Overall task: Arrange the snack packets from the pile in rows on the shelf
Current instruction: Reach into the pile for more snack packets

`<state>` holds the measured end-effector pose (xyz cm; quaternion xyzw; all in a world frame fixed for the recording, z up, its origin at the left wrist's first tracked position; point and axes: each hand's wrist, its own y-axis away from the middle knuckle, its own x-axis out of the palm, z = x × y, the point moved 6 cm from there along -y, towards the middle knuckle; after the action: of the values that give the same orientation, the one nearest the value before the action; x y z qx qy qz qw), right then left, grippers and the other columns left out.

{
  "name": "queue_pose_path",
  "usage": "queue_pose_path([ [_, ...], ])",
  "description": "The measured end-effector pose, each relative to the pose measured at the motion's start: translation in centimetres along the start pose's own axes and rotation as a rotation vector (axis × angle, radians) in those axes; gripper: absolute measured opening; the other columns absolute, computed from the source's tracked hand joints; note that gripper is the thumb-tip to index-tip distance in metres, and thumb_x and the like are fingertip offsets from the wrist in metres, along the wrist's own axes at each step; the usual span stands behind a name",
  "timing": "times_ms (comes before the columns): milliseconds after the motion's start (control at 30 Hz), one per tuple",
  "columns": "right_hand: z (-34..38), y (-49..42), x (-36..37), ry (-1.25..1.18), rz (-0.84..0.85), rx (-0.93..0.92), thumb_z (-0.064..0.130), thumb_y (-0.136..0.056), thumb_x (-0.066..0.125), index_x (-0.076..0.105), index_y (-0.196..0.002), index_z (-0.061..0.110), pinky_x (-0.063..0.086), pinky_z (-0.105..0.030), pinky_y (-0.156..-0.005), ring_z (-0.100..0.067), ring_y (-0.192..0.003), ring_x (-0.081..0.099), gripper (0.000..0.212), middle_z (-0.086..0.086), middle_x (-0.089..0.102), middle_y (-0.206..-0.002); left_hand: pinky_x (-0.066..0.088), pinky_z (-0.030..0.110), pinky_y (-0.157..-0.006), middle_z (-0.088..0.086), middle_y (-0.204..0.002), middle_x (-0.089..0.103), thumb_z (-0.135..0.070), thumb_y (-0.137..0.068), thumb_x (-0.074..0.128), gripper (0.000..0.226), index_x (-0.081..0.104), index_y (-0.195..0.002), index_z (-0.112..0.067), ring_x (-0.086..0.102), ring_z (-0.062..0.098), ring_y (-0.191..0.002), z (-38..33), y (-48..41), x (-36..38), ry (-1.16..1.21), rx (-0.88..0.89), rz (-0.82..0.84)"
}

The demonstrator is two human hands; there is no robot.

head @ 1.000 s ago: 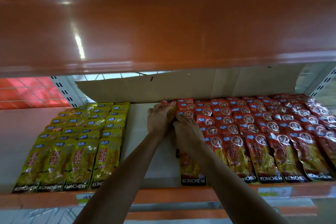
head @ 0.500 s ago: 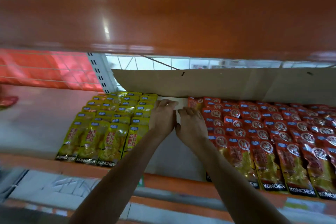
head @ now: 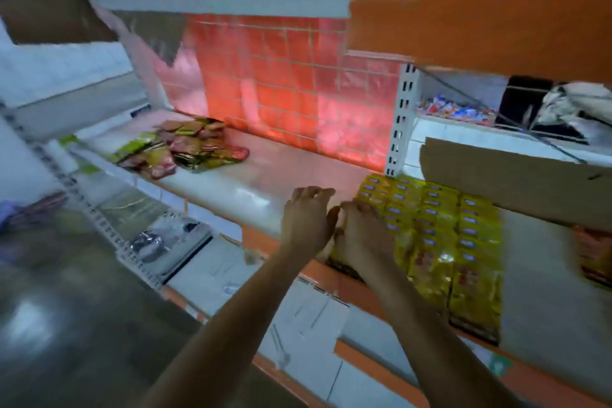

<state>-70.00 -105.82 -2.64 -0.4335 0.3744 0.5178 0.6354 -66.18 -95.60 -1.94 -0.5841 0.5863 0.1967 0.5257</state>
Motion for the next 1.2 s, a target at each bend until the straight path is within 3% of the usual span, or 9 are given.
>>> queue_pose_path([
  [233, 11.2, -3.5, 5.0, -0.035, 0.035, -0.135, 0.025, -0.088, 0.058, 0.048, -0.133, 0.015, 0.028, -0.03, -0.107, -0.023, -0.128, 0.041, 0.047, -0.004, 0.05, -0.138, 0.043, 0.041, -0.097, 0.009, -0.133, 0.055, -0.039, -0.094, 0.052, 0.044, 0.052, -0.135, -0.02, 0.045, 0.033, -0.122, 13.0, 0.6, -4.8, -0.104, -0.189, 0.014],
  [533, 19.3, -11.1, 10.5, -0.122, 0.077, -0.164, 0.026, -0.092, 0.055, 0.048, -0.134, 0.014, 0.03, -0.03, -0.106, -0.023, -0.128, 0.041, 0.045, -0.005, 0.05, -0.138, 0.038, 0.041, -0.1, 0.007, -0.142, 0.045, -0.042, -0.096, 0.049, 0.052, 0.041, -0.142, -0.021, 0.038, 0.03, -0.13, 24.8, -1.8, -7.2, -0.146, -0.404, 0.045],
  [800, 25.2, -22.9, 14.5, -0.24, 0.048, -0.129, 0.016, -0.085, 0.058, 0.061, -0.116, 0.01, 0.039, -0.034, -0.094, -0.031, -0.114, 0.052, 0.032, -0.013, 0.061, -0.119, 0.04, 0.043, -0.091, 0.017, -0.121, 0.057, -0.041, -0.091, 0.054, 0.047, 0.051, -0.125, -0.009, 0.047, 0.037, -0.113, 36.9, -8.7, -9.1, -0.217, -0.623, -0.08],
  [1000, 30.5, -28.2, 16.5, -0.32, 0.024, -0.224, 0.013, -0.086, 0.059, 0.06, -0.122, 0.01, 0.039, -0.034, -0.097, -0.03, -0.115, 0.054, 0.036, -0.012, 0.062, -0.12, 0.041, 0.04, -0.09, 0.019, -0.123, 0.055, -0.059, -0.084, 0.058, 0.08, 0.032, -0.139, -0.008, 0.047, 0.035, -0.117, 41.0, -11.2, -8.7, -0.355, -0.771, 0.061],
  [1200, 32.1, -31.3, 19.4, -0.152, 0.242, -0.215, 0.025, -0.086, 0.061, 0.042, -0.133, 0.01, 0.033, -0.037, -0.103, -0.029, -0.125, 0.04, 0.053, -0.011, 0.053, -0.128, 0.043, 0.038, -0.088, 0.016, -0.12, 0.052, -0.053, -0.074, 0.073, 0.077, 0.04, -0.129, -0.01, 0.049, 0.033, -0.111, 42.2, -12.1, -9.0, -0.369, -0.748, 0.057],
])
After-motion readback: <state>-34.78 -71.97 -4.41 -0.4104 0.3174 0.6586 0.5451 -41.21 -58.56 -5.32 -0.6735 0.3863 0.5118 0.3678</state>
